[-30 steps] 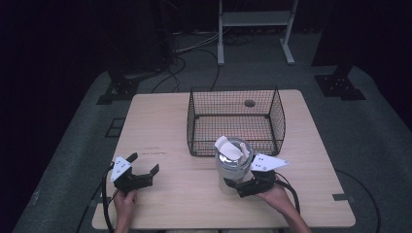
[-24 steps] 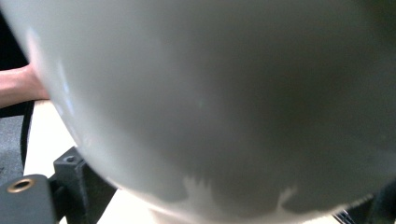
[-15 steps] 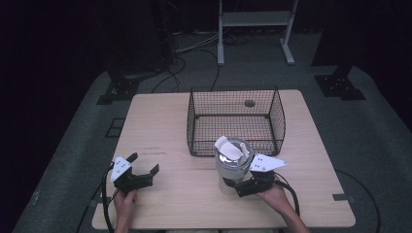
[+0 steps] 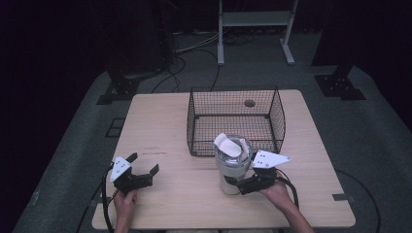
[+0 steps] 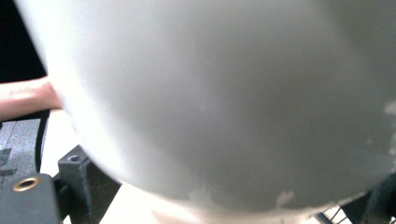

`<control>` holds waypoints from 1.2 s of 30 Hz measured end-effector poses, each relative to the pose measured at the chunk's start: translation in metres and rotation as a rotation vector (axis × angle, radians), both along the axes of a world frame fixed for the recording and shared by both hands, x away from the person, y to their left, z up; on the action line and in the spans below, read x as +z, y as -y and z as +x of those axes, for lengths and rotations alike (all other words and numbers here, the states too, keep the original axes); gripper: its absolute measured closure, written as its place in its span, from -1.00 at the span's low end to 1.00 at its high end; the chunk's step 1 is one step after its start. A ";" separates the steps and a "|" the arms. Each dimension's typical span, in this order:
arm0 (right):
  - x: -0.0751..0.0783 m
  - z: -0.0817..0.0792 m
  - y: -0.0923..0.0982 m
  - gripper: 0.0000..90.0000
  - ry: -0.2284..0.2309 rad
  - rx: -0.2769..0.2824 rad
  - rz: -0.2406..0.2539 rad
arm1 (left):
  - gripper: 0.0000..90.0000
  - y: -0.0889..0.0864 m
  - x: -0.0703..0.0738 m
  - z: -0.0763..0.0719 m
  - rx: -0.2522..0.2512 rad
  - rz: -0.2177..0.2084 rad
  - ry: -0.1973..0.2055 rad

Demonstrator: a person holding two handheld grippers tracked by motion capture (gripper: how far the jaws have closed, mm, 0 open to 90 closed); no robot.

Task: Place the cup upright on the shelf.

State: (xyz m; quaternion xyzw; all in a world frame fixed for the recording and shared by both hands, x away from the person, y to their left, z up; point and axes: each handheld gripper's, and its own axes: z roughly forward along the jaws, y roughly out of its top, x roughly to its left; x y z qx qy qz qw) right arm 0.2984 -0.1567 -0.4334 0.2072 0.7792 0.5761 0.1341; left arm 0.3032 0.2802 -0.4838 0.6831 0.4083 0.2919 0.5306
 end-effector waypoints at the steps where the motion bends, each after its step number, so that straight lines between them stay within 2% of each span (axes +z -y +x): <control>1: 0.004 0.000 0.000 -0.81 0.004 0.001 0.001 | -1.00 0.000 0.000 0.000 0.000 0.000 0.000; 3: 0.010 0.001 0.001 -0.81 0.015 0.003 -0.002 | -1.00 0.000 0.000 0.000 0.001 -0.003 0.001; 4: 0.018 0.003 0.001 -0.81 0.022 0.008 -0.007 | -1.00 0.000 0.000 0.000 0.001 -0.002 -0.001; 6: 0.020 0.003 0.001 -0.81 0.024 0.011 -0.006 | -1.00 0.000 0.000 0.000 0.001 -0.003 0.000; 8: 0.031 0.006 0.001 -0.81 0.030 0.020 0.002 | -1.00 0.000 0.000 0.000 0.001 -0.003 0.000; 9: 0.031 0.006 0.001 -0.81 0.030 0.020 0.002 | -1.00 0.000 0.000 0.000 0.001 -0.003 -0.001; 10: 0.037 0.008 0.000 -0.81 0.036 0.020 0.005 | -1.00 0.000 0.000 0.000 0.001 -0.004 -0.002; 18: 0.062 0.020 -0.002 -0.81 0.058 0.028 0.032 | -1.00 0.000 0.000 0.000 0.001 -0.001 -0.001; 19: 0.068 0.025 -0.003 -0.81 0.061 0.030 0.043 | -1.00 0.000 0.000 0.000 0.001 -0.001 -0.001; 23: 0.079 0.034 -0.005 -0.81 0.071 0.030 0.051 | -1.00 0.000 0.000 0.000 0.001 -0.002 -0.001; 26: 0.091 0.048 -0.008 -0.81 0.070 0.027 0.061 | -1.00 0.000 0.000 0.000 0.001 -0.004 0.001; 36: 0.106 0.080 -0.019 -0.81 0.070 0.019 0.052 | -1.00 -0.001 0.000 0.000 0.002 -0.011 0.002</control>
